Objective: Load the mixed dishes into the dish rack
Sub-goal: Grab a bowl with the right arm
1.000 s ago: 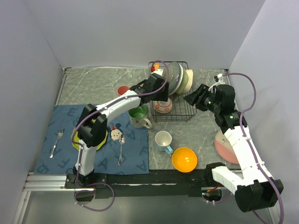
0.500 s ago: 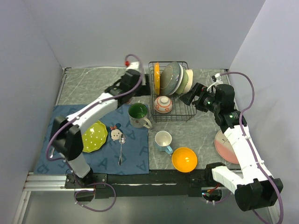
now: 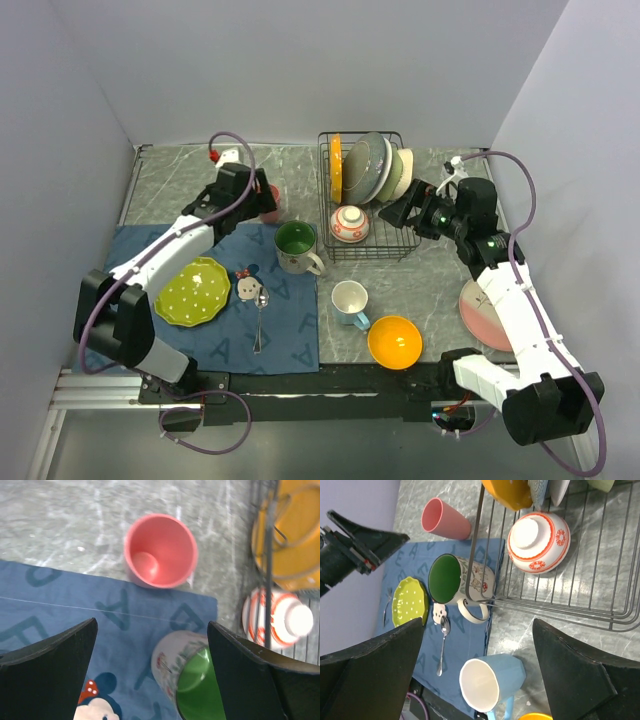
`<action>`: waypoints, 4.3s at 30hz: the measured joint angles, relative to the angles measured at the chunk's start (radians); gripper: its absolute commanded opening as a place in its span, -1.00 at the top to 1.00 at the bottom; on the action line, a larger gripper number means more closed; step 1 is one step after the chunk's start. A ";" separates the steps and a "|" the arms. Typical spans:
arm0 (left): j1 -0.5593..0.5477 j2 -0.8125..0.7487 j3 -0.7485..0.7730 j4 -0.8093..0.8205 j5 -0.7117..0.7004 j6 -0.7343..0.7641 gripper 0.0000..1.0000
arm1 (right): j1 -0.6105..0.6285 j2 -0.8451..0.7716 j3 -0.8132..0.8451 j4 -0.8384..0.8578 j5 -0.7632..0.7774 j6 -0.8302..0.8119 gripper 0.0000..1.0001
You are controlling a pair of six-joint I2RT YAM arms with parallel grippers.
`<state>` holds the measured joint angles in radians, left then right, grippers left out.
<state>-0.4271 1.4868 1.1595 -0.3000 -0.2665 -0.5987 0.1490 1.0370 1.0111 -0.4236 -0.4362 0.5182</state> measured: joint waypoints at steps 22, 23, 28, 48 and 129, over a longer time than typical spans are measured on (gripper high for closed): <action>0.088 0.225 0.060 0.084 0.059 -0.099 -0.86 | 0.015 0.003 0.000 -0.020 0.005 -0.005 -0.89; 0.089 0.222 0.060 0.083 0.060 -0.099 -0.88 | 0.015 0.003 0.000 -0.021 0.005 -0.008 -0.89; 0.090 0.161 0.057 0.076 0.060 -0.097 -0.99 | 0.019 0.003 -0.003 -0.043 0.021 -0.031 -0.88; 0.090 -0.152 0.011 0.057 0.096 -0.075 -0.94 | 0.064 -0.300 -0.385 -0.395 0.237 0.029 -0.19; 0.090 -0.185 -0.034 0.076 0.139 -0.067 -0.93 | 0.349 -0.249 -0.560 -0.446 0.197 0.172 0.18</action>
<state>-0.3370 1.3022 1.1255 -0.2237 -0.1276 -0.6655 0.4984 0.7883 0.4507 -0.8700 -0.2390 0.6907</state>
